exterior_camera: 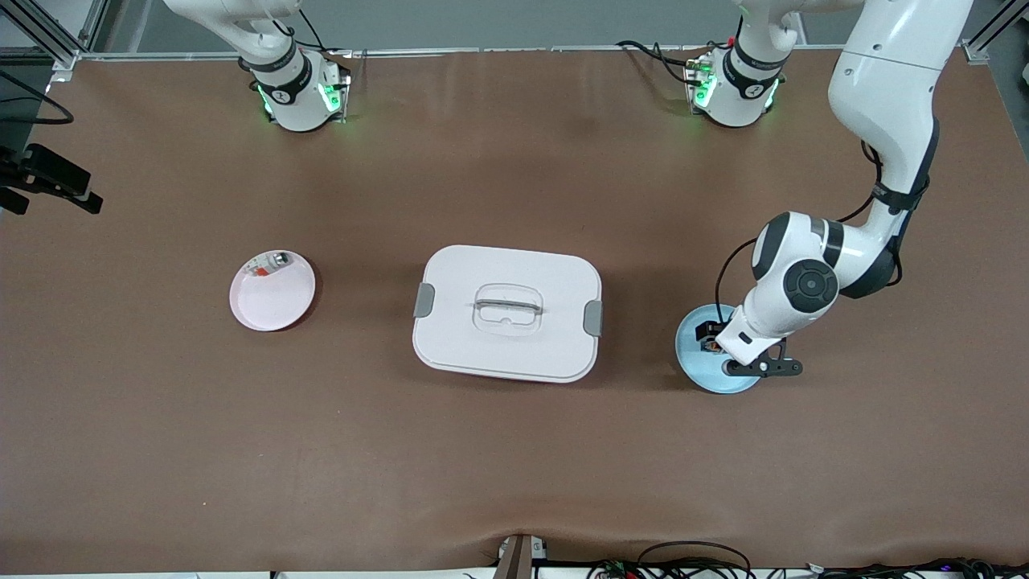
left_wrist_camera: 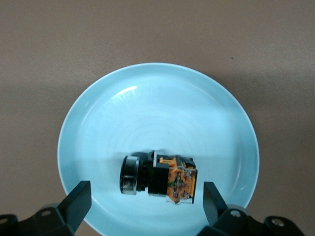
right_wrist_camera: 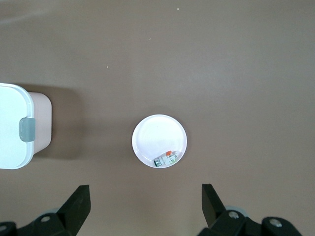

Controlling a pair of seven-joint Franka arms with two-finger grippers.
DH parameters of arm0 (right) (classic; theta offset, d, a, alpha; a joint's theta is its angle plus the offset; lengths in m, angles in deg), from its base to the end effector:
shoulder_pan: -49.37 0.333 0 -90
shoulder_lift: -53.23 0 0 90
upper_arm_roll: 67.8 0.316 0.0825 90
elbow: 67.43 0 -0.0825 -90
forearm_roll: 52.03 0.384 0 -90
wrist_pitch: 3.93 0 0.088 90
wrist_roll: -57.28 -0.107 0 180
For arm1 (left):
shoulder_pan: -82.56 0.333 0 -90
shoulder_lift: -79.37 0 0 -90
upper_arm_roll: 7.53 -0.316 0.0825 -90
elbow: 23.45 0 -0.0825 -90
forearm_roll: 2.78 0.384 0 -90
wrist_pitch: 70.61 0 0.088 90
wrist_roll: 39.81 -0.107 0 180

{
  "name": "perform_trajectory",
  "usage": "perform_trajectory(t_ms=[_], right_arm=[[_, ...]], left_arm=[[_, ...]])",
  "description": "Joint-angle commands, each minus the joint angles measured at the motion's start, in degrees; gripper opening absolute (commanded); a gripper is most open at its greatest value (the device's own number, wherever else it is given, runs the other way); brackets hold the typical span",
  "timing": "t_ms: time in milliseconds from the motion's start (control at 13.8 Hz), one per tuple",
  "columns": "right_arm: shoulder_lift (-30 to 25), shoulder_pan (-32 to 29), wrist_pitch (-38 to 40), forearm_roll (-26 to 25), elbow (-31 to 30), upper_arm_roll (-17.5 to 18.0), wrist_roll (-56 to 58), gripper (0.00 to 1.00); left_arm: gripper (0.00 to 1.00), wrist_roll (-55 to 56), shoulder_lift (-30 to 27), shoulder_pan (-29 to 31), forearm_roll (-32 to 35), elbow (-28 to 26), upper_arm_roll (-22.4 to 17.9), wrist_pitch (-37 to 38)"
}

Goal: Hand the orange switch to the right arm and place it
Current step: 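Close the left gripper on the black-and-orange switch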

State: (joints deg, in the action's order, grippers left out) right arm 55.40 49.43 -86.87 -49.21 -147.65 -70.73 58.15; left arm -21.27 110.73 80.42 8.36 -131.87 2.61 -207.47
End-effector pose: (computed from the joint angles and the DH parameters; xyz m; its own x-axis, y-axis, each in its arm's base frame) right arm 0.5527 -0.0213 0.6723 0.9995 -0.0288 0.0105 -0.0283 -0.9985 -0.0467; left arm 0.6163 -0.1273 0.2135 0.9996 -0.0113 -0.0265 -0.0125 -0.9989 -0.0462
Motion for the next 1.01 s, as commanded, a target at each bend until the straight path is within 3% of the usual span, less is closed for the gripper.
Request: perform_trajectory(t_ms=[0, 217, 941], right_arm=[[-1.2, -0.4, 0.1, -0.2, -1.0, -0.1, -0.2, 1.0], [-1.2, -0.3, 0.9, -0.3, -1.0, -0.1, -5.5, 1.0], [-1.7, -0.1, 1.8, -1.4, -1.0, 0.1, -2.7, 1.0]], left_arm=[[1.0, 1.7, 1.6, -0.1, 1.4, 1.5, 0.1, -1.1], [1.0, 1.8, 2.8, -0.1, 1.5, 2.2, 0.1, -1.7], [1.0, 1.6, 4.7, -0.3, 4.4, 1.5, 0.1, -3.2]])
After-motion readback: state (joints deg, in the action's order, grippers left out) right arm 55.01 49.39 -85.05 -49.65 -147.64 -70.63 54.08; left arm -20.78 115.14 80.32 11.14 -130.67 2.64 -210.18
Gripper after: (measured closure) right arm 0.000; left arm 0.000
